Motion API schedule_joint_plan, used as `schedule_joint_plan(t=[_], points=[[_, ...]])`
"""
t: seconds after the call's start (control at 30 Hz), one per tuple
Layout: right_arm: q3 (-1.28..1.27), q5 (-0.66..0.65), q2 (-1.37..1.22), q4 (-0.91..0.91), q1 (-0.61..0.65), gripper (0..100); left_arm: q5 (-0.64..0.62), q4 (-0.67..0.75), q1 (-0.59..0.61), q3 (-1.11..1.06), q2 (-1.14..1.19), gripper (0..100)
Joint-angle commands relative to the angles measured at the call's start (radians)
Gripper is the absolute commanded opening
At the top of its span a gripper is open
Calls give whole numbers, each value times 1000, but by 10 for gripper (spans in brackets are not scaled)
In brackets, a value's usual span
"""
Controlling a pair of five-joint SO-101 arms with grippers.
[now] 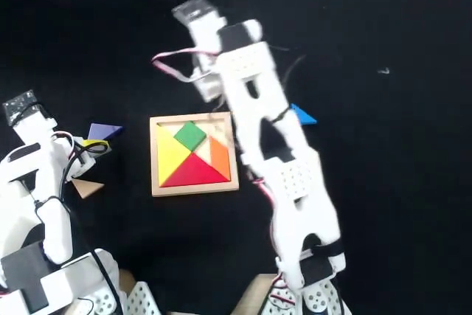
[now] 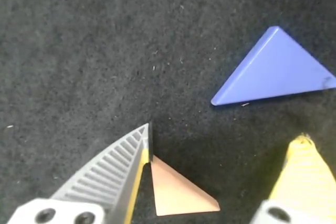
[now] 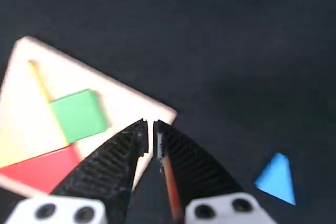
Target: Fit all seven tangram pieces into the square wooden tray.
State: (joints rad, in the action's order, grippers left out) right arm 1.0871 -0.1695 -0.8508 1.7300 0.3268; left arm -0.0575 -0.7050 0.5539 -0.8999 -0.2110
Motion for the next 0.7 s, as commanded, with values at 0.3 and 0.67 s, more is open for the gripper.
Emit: schedule_joint_plan(t=[0.3, 0.67], points=[[-222, 38, 245, 37, -78, 11, -8, 14, 18, 30, -35, 392], [-1012, 37, 849, -250, -163, 11, -6, 11, -19, -12, -44, 392]])
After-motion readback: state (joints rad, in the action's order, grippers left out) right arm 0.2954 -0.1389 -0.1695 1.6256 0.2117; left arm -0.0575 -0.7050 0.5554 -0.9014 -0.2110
